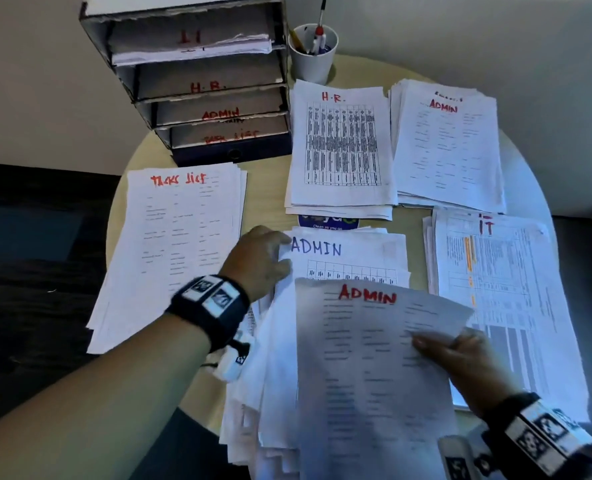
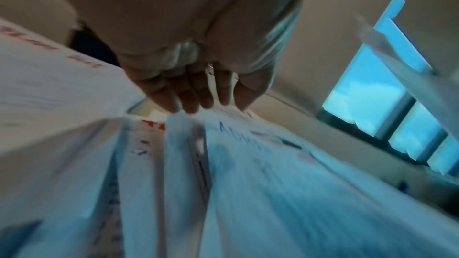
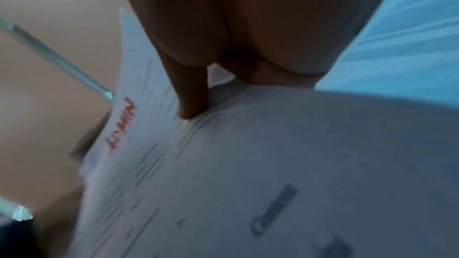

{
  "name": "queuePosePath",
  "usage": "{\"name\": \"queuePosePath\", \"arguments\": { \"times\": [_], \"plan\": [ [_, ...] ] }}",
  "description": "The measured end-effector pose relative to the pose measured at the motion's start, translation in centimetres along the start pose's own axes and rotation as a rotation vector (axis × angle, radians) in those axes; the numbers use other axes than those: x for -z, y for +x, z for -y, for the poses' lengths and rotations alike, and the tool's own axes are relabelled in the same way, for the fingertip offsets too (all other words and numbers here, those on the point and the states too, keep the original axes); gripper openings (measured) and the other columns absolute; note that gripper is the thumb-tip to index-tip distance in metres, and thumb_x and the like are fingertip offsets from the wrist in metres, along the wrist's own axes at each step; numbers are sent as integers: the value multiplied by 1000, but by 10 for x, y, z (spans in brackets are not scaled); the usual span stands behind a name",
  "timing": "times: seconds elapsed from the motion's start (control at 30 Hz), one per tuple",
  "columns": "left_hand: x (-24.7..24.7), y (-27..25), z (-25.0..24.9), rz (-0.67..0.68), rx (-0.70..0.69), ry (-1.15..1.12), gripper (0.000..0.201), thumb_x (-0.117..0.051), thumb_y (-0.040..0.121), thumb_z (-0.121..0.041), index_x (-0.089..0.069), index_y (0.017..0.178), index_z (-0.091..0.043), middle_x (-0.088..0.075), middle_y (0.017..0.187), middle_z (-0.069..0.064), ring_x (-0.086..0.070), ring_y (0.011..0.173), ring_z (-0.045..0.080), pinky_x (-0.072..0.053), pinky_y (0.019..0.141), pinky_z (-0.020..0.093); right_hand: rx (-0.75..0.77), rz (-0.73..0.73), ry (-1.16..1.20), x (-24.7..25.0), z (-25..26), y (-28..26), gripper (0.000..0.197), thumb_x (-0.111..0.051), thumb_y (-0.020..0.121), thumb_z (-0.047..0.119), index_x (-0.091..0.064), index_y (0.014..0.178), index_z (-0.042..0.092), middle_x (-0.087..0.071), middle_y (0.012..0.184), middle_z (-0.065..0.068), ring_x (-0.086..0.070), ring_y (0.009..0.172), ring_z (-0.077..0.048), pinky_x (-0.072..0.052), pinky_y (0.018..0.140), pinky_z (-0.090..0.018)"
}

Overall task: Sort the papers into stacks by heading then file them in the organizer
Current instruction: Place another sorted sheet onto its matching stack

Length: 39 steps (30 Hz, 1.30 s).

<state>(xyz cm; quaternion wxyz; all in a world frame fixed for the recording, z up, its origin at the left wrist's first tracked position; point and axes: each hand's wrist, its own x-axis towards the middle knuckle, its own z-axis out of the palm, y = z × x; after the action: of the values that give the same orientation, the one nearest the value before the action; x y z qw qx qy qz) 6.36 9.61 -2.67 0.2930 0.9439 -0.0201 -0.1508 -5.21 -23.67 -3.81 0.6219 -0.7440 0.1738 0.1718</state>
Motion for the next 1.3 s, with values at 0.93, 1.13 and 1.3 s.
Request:
{"name": "queuePosePath", "arguments": {
  "times": [0.93,1.13,1.3],
  "plan": [
    [36,-35,-31,52,-4,-680,23,-56,99,-10,-75,98,-23,-75,99,-10,-65,91,-3,-47,79,12,413,-43,-316,-12,24,-2,59,-81,70,-5,-73,79,53,-73,79,21,-67,73,3,-52,69,-15],
    [0,36,-34,327,-237,252,47,-69,89,-24,-59,134,-27,-55,136,-3,-51,123,20,-43,101,35,237,-22,-139,-11,20,-8,45,-72,74,-16,-77,72,29,-76,80,11,-70,74,-4,-54,66,-17],
    [-21,50,-47,354,-195,642,71,-75,79,-44,-43,142,-33,-46,134,5,-43,123,31,-39,97,49,153,-8,42,-21,18,-11,19,-67,62,-1,-76,64,16,-72,85,-10,-68,70,-19,-52,55,-26]
  ]
}}
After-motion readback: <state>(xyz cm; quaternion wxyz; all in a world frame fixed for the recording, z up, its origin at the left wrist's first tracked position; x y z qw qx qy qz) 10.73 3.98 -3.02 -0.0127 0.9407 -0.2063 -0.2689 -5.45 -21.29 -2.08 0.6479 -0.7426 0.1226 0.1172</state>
